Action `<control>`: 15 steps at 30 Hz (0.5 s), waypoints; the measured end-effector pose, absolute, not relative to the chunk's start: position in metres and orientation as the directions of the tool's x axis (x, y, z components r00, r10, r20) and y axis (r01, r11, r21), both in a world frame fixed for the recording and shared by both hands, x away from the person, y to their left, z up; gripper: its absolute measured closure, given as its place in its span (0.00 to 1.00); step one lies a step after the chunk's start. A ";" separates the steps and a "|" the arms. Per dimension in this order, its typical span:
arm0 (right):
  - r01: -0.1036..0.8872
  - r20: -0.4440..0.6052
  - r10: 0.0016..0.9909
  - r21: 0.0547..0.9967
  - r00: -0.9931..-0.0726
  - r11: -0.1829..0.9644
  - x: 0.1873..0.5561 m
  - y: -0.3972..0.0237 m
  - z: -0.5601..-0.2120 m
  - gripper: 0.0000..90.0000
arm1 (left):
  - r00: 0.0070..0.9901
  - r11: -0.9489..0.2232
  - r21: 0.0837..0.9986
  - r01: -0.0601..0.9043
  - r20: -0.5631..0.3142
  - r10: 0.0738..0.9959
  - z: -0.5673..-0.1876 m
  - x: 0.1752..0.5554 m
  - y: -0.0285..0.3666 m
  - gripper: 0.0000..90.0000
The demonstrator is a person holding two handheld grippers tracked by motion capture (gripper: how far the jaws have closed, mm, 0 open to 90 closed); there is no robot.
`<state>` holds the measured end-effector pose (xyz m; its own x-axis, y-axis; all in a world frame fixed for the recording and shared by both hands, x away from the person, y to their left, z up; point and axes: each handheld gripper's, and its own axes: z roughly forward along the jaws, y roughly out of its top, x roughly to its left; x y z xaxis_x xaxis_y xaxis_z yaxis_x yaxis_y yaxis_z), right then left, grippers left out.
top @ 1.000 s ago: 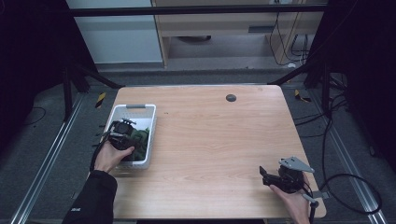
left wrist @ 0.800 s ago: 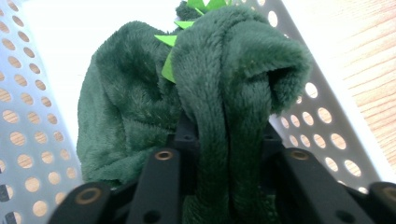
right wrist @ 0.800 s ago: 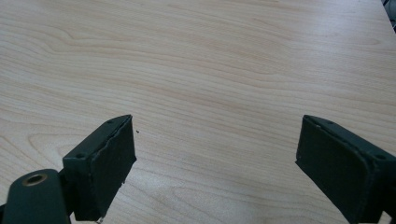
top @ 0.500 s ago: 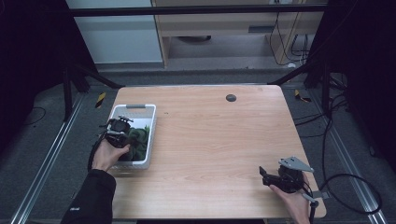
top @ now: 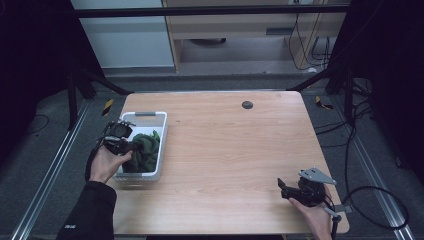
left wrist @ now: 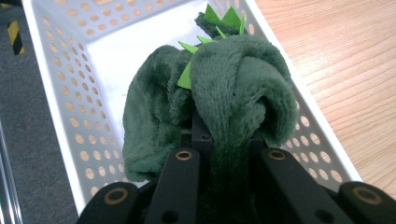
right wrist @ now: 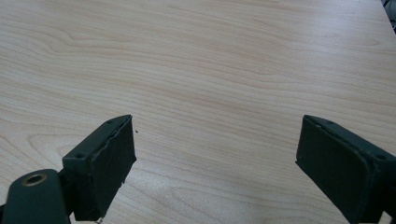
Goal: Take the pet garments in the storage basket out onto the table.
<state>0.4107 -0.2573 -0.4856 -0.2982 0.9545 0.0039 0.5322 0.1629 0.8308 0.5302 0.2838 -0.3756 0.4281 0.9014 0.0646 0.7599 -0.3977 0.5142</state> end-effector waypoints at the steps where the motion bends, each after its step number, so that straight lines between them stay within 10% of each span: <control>1: 0.533 0.003 0.955 0.830 -0.297 0.163 0.411 -0.257 -0.486 0.13 | 0.425 -0.394 0.520 0.758 0.064 0.903 -0.374 0.529 0.284 0.91; 15: 0.527 -0.002 0.954 0.833 -0.299 0.166 0.411 -0.257 -0.485 0.13 | 0.441 -0.400 0.589 0.702 0.081 0.894 -0.346 0.513 0.287 0.92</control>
